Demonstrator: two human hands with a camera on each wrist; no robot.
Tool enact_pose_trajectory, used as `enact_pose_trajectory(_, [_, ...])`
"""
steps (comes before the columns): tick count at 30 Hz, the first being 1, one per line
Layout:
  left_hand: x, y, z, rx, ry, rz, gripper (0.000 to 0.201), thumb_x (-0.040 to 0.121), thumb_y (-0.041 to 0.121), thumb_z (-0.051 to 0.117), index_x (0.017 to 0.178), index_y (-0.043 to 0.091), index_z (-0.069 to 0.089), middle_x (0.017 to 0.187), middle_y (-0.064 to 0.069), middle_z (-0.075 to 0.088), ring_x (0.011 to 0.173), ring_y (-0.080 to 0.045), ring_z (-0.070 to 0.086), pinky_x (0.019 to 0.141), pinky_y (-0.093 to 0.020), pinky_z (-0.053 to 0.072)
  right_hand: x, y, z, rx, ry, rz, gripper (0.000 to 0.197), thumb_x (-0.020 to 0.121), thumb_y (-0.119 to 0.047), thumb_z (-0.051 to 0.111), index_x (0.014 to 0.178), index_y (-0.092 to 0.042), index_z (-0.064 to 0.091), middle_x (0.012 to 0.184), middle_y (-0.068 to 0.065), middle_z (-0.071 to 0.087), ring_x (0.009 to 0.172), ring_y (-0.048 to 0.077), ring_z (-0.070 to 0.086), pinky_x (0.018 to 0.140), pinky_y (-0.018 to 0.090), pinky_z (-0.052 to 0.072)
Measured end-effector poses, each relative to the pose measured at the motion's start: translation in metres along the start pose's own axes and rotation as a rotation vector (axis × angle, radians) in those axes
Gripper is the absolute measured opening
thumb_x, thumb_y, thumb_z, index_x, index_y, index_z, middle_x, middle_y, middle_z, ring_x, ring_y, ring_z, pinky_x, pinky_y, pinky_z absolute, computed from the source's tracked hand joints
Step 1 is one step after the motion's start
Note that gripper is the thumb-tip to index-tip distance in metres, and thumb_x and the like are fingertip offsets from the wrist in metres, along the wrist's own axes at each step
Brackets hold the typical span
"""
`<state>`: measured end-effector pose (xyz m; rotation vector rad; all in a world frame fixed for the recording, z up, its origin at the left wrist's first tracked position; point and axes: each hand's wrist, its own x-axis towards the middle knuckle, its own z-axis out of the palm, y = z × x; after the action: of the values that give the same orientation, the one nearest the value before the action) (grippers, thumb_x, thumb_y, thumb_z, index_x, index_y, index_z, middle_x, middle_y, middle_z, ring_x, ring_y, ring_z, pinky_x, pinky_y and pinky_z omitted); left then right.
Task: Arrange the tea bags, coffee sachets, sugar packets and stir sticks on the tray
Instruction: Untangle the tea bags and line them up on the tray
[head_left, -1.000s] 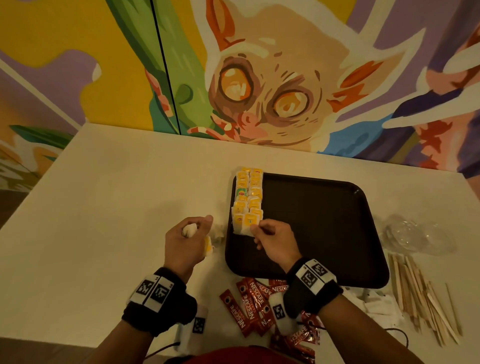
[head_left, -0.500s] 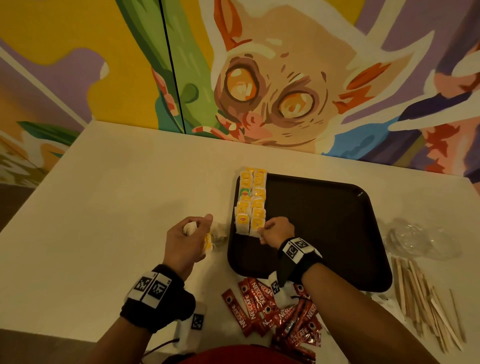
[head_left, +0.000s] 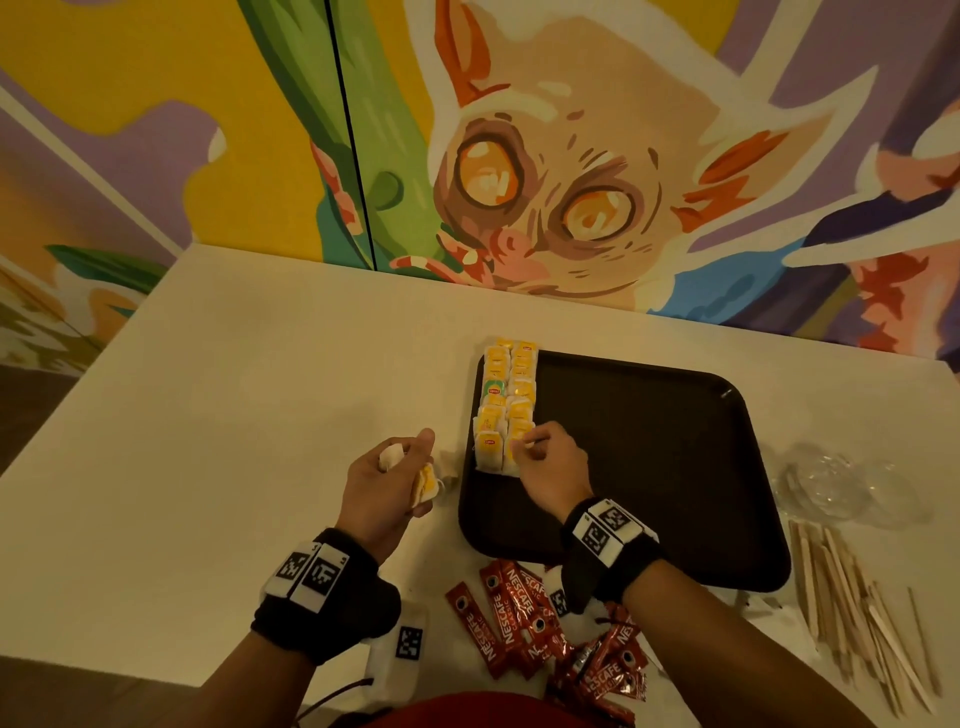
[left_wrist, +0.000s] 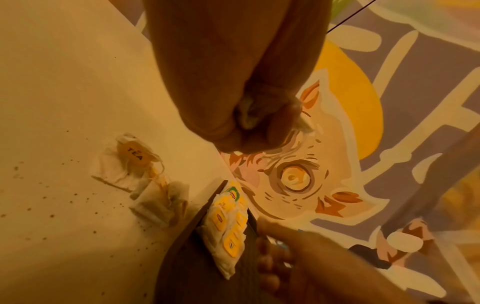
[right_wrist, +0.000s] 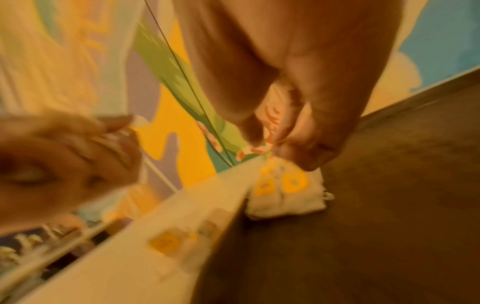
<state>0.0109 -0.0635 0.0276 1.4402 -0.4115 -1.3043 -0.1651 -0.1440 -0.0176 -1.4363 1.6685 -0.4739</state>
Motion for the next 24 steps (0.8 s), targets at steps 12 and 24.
enact_pose_trajectory(12, [0.0,-0.004,0.003,0.129,-0.009,0.088,0.033,0.09,0.029,0.064,0.088,-0.003,0.061,0.061,-0.011,0.057,0.044,-0.019,0.051,0.039,-0.023,0.039,-0.069,-0.049,0.01,0.355,-0.502,-0.312,0.004,0.094,-0.011,0.064,0.092,-0.01,0.067,0.08,0.005,0.07,0.067,0.014,0.066,0.063,0.027,0.057])
enact_pose_trajectory(24, [0.006,-0.007,-0.017,0.092,0.103,0.082,0.04,0.089,0.034,0.064,0.086,-0.005,0.06,0.072,-0.016,0.057,0.05,-0.022,0.057,0.04,-0.025,0.045,-0.077,-0.048,0.005,0.434,-0.525,-0.279,0.004,0.093,-0.011,0.064,0.095,-0.01,0.068,0.075,0.005,0.07,0.065,0.015,0.067,0.066,0.027,0.057])
